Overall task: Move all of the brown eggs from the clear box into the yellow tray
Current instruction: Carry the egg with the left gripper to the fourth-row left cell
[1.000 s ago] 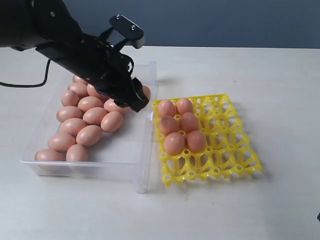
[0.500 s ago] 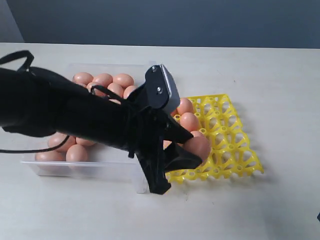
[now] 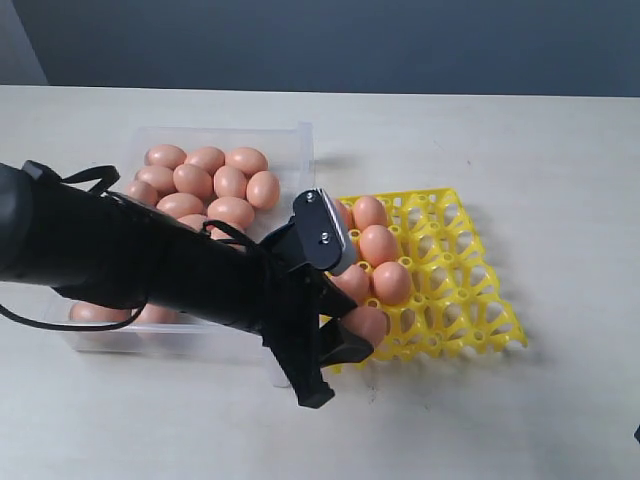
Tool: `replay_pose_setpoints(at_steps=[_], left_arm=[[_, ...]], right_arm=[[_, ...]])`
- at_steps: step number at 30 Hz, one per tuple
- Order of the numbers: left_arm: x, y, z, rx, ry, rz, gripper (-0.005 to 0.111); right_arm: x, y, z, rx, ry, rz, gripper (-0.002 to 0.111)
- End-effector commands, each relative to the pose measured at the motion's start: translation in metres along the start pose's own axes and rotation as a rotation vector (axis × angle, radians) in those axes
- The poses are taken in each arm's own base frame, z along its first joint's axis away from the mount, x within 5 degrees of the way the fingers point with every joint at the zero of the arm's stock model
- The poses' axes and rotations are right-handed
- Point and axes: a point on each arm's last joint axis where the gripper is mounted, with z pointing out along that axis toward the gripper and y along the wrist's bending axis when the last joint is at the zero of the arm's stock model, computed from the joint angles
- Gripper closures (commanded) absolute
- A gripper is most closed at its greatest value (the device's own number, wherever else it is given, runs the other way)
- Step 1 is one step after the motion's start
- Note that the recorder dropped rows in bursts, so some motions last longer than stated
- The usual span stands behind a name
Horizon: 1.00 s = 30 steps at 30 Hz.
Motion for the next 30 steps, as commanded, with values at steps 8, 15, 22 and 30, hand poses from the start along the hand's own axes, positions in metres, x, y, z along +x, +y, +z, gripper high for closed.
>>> replay_pose_setpoints(at_steps=[8, 15, 22, 30], left_arm=[[-0.0098, 0.0040, 0.0022, -0.014, -0.025, 0.029, 0.080], [-0.0092, 0.0037, 0.0022, -0.010, -0.019, 0.043, 0.067], [-0.0090, 0.0036, 0.0022, -0.009, -0.017, 0.047, 0.048], [-0.0110, 0.0055, -0.0006, -0.039, -0.018, 0.040, 0.042]], right_arm=[[-0.0022, 0.0001, -0.0004, -0.001, -0.015, -0.002, 0.107], [-0.0022, 0.0001, -0.0004, -0.001, -0.015, -0.002, 0.107], [-0.0022, 0.0001, -0.0004, -0.001, -0.015, -0.002, 0.107], [-0.0022, 0.0001, -0.0004, -0.001, -0.015, -0.002, 0.107]])
